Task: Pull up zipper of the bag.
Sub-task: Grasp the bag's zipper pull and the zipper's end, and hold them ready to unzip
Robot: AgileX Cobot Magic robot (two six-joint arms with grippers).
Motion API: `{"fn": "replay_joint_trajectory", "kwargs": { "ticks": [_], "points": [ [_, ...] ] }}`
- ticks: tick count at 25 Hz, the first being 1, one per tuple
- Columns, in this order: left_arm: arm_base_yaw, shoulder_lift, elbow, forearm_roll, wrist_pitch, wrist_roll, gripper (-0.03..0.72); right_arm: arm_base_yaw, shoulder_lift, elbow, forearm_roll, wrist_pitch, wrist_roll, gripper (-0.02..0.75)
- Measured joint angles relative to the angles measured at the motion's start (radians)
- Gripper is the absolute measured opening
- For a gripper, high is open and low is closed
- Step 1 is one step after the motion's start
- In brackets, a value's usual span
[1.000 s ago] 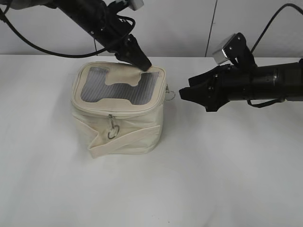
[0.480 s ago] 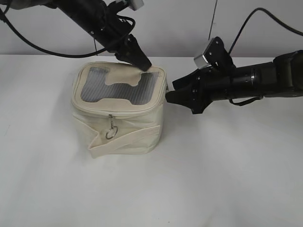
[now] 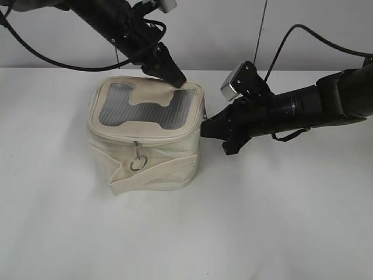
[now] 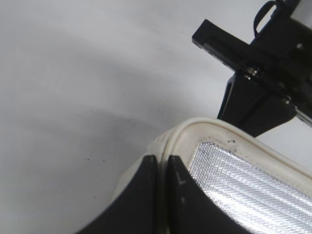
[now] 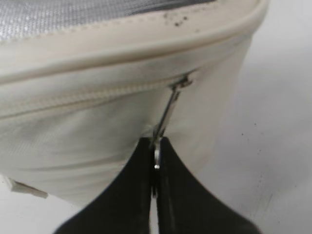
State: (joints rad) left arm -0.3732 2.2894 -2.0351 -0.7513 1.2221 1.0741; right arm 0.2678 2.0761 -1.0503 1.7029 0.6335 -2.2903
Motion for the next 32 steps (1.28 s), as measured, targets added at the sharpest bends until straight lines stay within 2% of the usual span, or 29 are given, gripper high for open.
{"fn": "replay_joint_trajectory", "kwargs": {
  "ticks": [8, 11, 14, 22, 28, 32],
  "points": [
    [0.000, 0.000, 0.000, 0.001, 0.000, -0.038, 0.018, -0.003, -0.062, -0.002, -0.191, -0.063, 0.323, 0.008],
    [0.000, 0.000, 0.000, 0.001, -0.001, -0.085, 0.018, -0.003, -0.107, 0.001, -0.309, -0.065, 0.473, 0.008],
    [0.000, 0.000, 0.000, 0.002, -0.010, -0.150, 0.018, -0.003, -0.152, 0.037, -0.374, -0.065, 0.581, 0.008],
    [-0.008, 0.000, 0.001, 0.013, -0.058, -0.326, 0.017, 0.027, -0.268, 0.159, -0.386, -0.009, 0.701, 0.008],
    [-0.019, 0.000, 0.002, 0.035, -0.114, -0.432, 0.017, 0.174, -0.285, 0.167, -0.392, -0.014, 0.832, 0.008],
    [-0.029, 0.000, 0.003, 0.047, -0.134, -0.470, 0.017, 0.291, -0.285, 0.167, -0.285, -0.115, 0.871, 0.008]
  ]
}}
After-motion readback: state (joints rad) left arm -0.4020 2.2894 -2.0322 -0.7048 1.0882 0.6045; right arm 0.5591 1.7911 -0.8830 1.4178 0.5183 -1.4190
